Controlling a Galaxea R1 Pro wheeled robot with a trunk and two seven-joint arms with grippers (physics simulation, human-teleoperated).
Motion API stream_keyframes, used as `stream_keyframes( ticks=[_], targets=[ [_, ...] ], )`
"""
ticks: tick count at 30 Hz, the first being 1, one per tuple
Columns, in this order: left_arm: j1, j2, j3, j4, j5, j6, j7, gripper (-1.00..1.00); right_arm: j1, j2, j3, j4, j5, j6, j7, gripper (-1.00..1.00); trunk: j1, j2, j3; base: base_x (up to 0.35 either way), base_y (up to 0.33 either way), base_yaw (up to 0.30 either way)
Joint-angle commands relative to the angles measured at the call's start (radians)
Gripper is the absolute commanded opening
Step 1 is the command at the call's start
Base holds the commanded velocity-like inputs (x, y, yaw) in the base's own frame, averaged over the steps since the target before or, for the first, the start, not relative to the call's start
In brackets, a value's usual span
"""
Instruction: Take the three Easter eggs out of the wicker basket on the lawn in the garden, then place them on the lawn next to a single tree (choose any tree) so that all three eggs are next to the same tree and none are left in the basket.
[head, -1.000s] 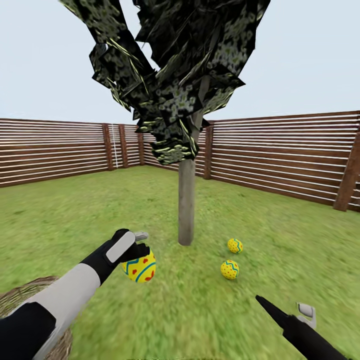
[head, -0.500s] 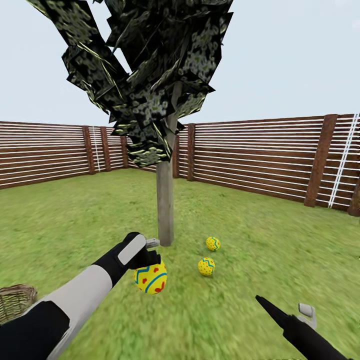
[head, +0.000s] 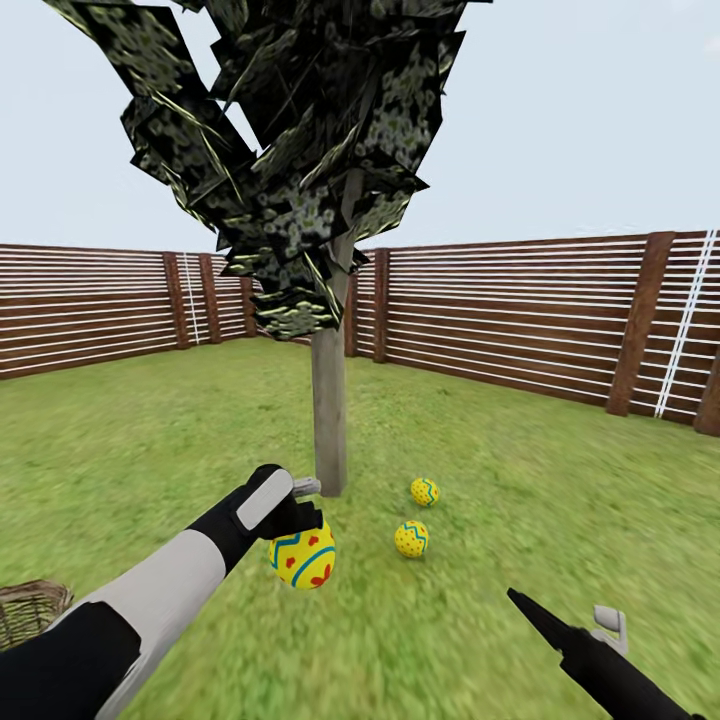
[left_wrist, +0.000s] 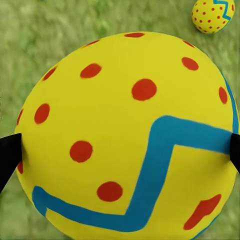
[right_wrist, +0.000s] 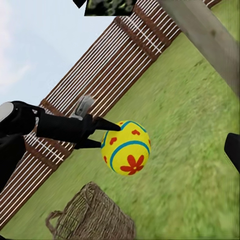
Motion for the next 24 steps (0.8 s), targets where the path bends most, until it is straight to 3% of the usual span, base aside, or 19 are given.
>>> stream_keyframes(
  ticks=[1,24],
  targets=[
    [-0.001,0.0,-0.005,-0.001,0.009,0.0,0.009,-1.0,0.0,0.0,-0.001,-0.001,-0.005,0.007,-0.002,1.0,-0.004,0.007,0.001,0.0,0.0,0.0],
    [-0.001,-0.006,-0.005,0.003,0.008,0.0,0.013,-1.0,-0.016,-0.002,-0.001,0.006,0.003,0.021,-0.05,1.0,-0.092,0.168,0.039,0.0,0.0,0.0]
  ],
)
